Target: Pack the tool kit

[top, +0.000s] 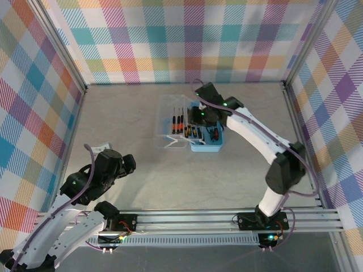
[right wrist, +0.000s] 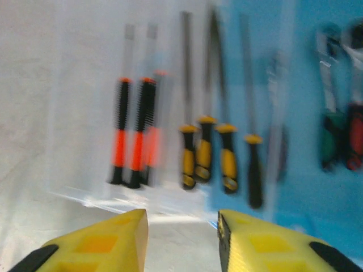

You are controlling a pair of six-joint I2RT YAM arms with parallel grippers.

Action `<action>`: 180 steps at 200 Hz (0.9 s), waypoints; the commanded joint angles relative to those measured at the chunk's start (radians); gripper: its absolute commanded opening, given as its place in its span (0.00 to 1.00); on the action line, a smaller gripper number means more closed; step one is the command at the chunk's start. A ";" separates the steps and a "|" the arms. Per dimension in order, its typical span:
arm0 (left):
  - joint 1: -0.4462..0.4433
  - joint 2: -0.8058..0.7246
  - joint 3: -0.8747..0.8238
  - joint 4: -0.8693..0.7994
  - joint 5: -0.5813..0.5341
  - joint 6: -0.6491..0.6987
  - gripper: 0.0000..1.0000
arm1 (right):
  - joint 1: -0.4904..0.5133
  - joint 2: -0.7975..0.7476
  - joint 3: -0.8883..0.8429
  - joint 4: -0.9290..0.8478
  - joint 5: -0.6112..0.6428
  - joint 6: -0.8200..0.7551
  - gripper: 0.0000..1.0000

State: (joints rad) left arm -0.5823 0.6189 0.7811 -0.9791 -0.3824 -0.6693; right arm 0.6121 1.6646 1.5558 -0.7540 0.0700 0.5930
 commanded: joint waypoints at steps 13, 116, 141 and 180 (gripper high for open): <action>0.001 0.045 -0.031 0.158 0.142 0.023 1.00 | -0.101 -0.224 -0.341 0.113 -0.011 0.082 0.49; 0.302 0.446 0.085 0.321 0.580 0.062 0.84 | -0.344 -0.434 -0.653 0.148 -0.158 0.005 0.48; 0.302 0.533 0.156 0.288 0.523 0.104 0.73 | -0.358 -0.433 -0.670 0.172 -0.187 0.008 0.48; 0.302 0.614 0.187 0.366 0.529 0.140 0.65 | -0.369 -0.388 -0.661 0.204 -0.226 0.011 0.47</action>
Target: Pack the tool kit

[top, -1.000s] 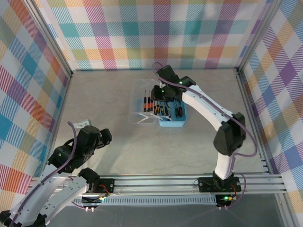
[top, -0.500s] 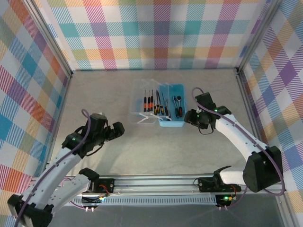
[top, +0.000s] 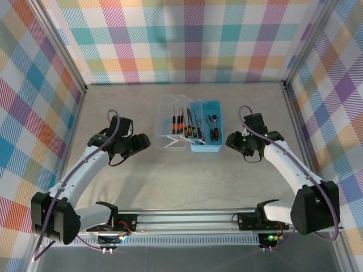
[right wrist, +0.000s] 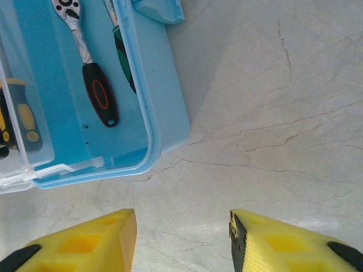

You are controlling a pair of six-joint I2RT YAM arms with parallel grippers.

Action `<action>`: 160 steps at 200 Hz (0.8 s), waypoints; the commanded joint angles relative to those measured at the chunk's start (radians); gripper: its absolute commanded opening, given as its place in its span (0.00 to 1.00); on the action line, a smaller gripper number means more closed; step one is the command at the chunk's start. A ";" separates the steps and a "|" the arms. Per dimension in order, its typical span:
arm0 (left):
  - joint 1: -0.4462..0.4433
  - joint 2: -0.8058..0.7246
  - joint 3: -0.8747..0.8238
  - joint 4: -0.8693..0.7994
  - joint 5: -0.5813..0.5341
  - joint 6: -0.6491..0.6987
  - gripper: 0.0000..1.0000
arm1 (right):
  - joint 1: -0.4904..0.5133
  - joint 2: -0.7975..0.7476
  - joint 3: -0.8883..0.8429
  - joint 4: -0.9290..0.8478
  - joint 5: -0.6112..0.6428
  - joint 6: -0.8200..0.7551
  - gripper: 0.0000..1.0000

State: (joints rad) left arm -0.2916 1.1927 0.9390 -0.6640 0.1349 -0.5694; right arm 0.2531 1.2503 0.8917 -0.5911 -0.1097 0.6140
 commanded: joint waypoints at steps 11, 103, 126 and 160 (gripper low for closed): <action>0.010 0.074 0.025 0.090 0.012 0.049 0.60 | -0.015 0.043 0.019 0.042 -0.050 -0.016 0.46; 0.026 0.269 -0.068 0.439 0.122 0.038 0.41 | -0.107 0.128 0.101 0.058 -0.196 -0.034 0.45; 0.026 0.280 -0.111 0.523 0.140 0.026 0.41 | -0.132 0.153 0.114 0.071 -0.211 -0.033 0.45; 0.026 0.334 -0.118 0.581 0.172 0.035 0.39 | -0.161 0.234 0.132 0.097 -0.259 -0.034 0.45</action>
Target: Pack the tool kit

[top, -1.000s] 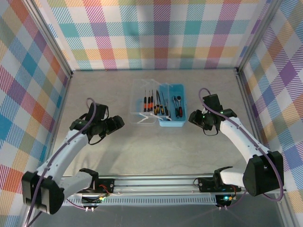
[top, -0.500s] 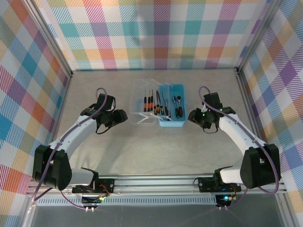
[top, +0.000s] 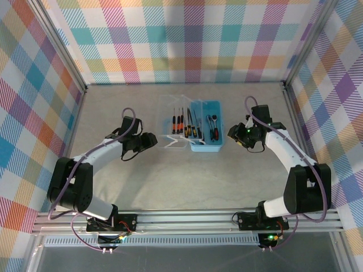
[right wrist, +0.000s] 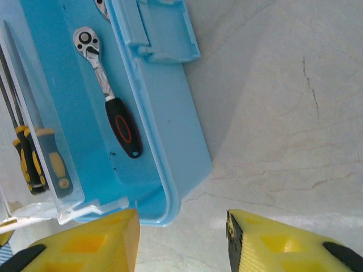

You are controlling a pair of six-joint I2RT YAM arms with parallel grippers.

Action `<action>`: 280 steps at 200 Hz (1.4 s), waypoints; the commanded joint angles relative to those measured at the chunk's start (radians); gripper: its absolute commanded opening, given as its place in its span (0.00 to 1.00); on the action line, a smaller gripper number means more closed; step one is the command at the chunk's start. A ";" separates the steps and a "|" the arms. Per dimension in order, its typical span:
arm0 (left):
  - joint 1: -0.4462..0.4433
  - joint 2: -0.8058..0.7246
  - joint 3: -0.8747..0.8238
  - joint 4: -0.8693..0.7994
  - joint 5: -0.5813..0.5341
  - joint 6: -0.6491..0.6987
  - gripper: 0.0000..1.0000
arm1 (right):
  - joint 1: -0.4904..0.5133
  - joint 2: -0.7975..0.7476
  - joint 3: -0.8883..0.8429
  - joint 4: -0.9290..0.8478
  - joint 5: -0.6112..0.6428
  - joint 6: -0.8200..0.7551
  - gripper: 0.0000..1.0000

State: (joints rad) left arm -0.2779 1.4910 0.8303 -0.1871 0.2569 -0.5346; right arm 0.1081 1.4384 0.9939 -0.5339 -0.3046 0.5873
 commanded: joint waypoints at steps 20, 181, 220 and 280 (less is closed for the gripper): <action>0.013 0.064 -0.014 0.149 0.066 0.004 0.38 | -0.018 0.090 0.037 0.062 -0.077 -0.009 0.44; -0.052 -0.123 0.076 -0.248 -0.188 0.148 0.00 | -0.020 0.116 -0.025 0.160 -0.142 0.021 0.42; -0.090 -0.275 0.045 -0.428 -0.277 0.147 0.00 | 0.011 0.036 -0.164 0.246 -0.166 0.087 0.39; -0.118 -0.533 0.068 -0.661 -0.394 0.154 0.00 | 0.212 -0.005 -0.271 0.311 -0.078 0.165 0.39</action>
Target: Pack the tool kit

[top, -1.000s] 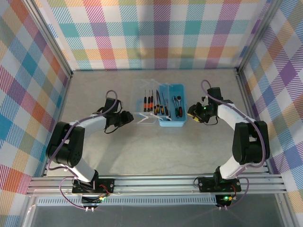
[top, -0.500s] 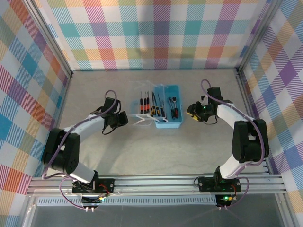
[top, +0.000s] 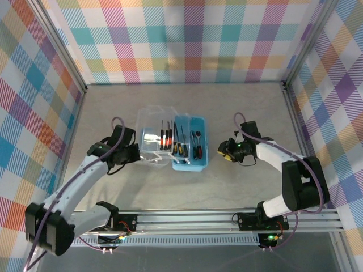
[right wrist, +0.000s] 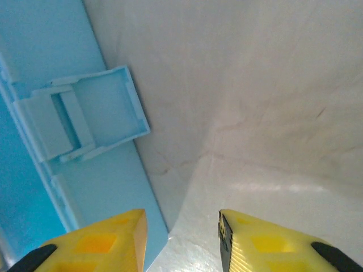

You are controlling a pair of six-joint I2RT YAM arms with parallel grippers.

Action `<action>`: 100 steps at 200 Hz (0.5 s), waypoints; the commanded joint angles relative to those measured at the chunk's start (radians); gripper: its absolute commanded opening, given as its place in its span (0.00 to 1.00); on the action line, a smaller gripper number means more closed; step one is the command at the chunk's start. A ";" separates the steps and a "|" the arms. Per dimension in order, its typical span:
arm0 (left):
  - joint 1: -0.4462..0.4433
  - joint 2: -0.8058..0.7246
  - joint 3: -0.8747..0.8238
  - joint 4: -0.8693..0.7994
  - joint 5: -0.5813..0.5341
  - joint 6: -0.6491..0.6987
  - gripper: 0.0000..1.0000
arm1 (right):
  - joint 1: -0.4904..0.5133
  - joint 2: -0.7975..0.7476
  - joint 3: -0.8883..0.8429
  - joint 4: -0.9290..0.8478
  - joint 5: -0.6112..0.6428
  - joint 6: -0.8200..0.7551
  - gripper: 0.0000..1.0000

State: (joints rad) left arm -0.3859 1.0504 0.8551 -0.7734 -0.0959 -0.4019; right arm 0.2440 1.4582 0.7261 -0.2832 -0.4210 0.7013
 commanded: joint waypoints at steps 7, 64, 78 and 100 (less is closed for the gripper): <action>-0.010 -0.096 0.048 -0.089 -0.050 0.027 0.00 | 0.098 -0.019 -0.001 0.070 0.050 0.063 0.39; -0.024 -0.077 0.051 -0.129 -0.069 0.025 0.00 | 0.222 0.048 0.029 0.107 0.112 0.125 0.39; -0.027 -0.079 0.053 -0.129 -0.071 0.026 0.00 | 0.246 0.061 0.029 0.117 0.118 0.135 0.39; -0.042 -0.065 0.069 -0.136 -0.076 0.026 0.00 | 0.283 0.078 0.042 0.119 0.129 0.148 0.38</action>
State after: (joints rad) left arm -0.4114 0.9974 0.8555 -0.9283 -0.1783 -0.3725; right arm 0.4927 1.5173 0.7288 -0.1890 -0.3191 0.8139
